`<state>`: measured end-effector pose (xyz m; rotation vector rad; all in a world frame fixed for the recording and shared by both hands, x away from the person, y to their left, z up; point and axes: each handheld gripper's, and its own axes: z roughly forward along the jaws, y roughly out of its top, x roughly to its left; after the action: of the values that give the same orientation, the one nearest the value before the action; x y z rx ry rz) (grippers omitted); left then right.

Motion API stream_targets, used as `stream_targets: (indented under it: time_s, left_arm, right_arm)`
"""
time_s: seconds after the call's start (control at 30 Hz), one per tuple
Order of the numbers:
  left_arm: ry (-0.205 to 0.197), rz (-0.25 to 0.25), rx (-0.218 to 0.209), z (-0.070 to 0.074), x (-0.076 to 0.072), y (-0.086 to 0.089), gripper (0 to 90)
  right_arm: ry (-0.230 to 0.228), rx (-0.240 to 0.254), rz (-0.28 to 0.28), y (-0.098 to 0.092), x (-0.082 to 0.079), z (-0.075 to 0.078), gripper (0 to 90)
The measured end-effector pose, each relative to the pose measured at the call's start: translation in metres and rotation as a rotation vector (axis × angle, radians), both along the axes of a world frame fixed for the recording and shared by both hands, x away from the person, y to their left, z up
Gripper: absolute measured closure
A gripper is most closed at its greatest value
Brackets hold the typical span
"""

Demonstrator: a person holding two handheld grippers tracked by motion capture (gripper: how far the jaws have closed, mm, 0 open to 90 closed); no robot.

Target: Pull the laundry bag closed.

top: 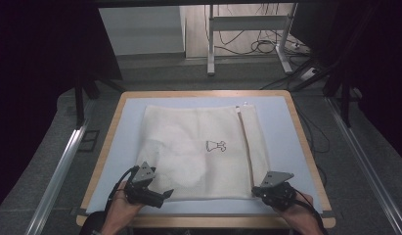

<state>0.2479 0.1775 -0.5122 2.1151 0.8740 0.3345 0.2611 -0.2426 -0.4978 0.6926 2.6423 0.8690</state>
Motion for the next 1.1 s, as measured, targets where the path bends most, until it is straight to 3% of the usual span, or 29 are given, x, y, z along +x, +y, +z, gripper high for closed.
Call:
stream_targets:
  time_s: [0.03, 0.13, 0.3, 0.67, 0.9, 1.1]
  left_arm:
    - [0.008, -0.008, -0.024, 0.001, 0.001, -0.002, 0.7]
    - [0.011, -0.012, -0.03, 0.002, 0.002, -0.005, 1.9]
    - [-0.002, -0.024, 0.011, 0.004, 0.007, -0.017, 5.5]
    - [-0.05, -0.071, 0.033, 0.004, 0.011, -0.039, 12.5]
    - [-0.072, -0.125, -0.028, 0.009, 0.012, -0.05, 22.9]
    - [-0.061, -0.155, -0.054, 0.009, 0.017, -0.06, 33.8]
  right_arm:
    - [0.002, 0.002, -0.001, 0.0, 0.0, 0.0, 85.5]
    - [0.006, 0.005, -0.002, -0.001, 0.0, 0.0, 85.5]
    - [0.008, 0.001, -0.001, -0.001, 0.001, 0.0, 85.5]
    - [0.019, 0.0, -0.013, -0.001, 0.002, -0.001, 84.2]
    - [0.026, 0.01, -0.024, -0.001, 0.003, 0.0, 83.6]
    - [0.03, 0.014, -0.026, -0.001, 0.004, 0.0, 83.6]
